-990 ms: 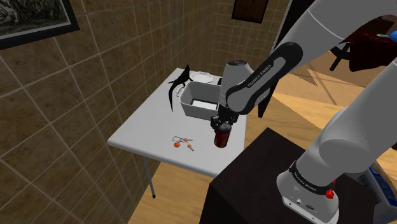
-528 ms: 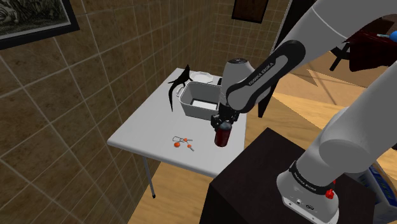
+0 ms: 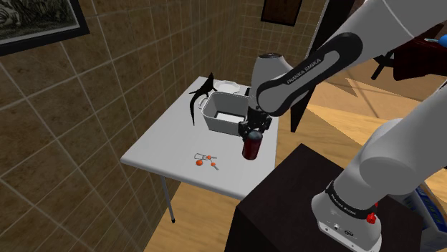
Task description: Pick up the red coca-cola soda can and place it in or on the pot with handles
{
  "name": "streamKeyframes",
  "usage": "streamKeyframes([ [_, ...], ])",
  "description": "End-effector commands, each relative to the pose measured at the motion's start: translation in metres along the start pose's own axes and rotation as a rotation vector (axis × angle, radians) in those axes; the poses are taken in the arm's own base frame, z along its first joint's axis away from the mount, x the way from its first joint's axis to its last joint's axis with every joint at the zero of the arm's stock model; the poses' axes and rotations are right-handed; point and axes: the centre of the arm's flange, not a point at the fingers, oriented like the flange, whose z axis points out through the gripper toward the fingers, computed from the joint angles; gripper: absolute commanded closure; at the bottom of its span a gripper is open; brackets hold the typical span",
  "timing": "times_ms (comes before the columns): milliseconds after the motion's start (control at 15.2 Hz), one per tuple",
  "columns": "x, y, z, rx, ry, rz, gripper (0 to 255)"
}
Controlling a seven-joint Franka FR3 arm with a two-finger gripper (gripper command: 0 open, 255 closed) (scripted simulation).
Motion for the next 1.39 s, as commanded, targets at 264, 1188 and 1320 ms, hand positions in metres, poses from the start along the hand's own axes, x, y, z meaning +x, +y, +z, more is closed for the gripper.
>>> streamKeyframes([
  [264,-0.002,0.001,-0.032,0.000,0.000,0.000,255],
  [1188,-0.005,0.001,-0.106,0.000,0.000,0.000,255],
  [1320,-0.005,0.001,-0.116,0.000,0.000,0.000,255],
])
